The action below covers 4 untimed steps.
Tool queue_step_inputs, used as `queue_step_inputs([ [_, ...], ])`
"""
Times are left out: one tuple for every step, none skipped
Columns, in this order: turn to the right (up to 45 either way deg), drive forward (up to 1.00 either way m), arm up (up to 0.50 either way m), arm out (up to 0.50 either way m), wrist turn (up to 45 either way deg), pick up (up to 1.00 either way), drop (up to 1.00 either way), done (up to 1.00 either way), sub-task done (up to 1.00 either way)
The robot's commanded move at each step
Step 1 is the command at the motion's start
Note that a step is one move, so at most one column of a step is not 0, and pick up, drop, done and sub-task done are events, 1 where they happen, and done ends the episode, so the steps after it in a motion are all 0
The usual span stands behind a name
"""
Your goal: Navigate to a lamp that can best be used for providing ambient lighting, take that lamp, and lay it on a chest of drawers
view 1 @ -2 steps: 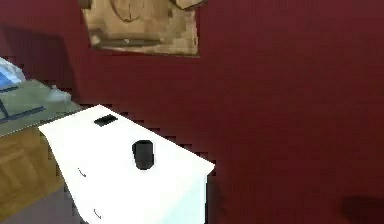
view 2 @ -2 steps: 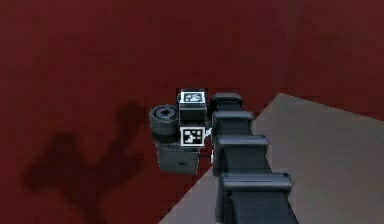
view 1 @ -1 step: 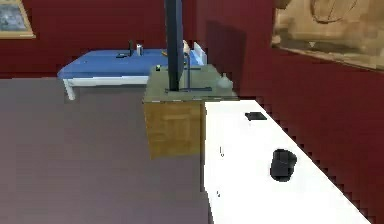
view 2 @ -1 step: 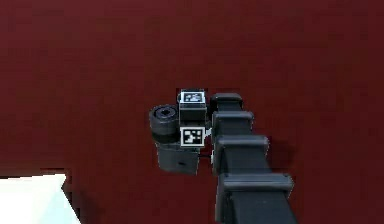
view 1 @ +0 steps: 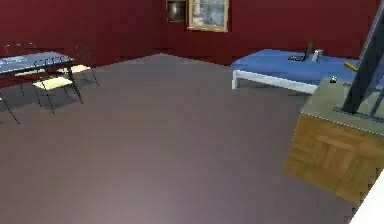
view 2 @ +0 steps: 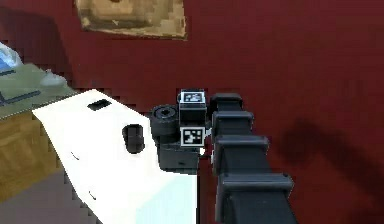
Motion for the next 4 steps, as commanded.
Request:
queue_step_inputs([
  [-24.0, 0.00, 0.00, 0.00, 0.0, 0.00, 0.00, 0.00, 0.00],
  [0.0, 0.00, 0.00, 0.36, 0.0, 0.00, 0.00, 0.00, 0.00],
  [0.0, 0.00, 0.00, 0.00, -6.0, 0.00, 0.00, 0.00, 0.00],
  [0.0, 0.00, -0.28, 0.00, 0.0, 0.00, 0.00, 0.00, 0.00],
])
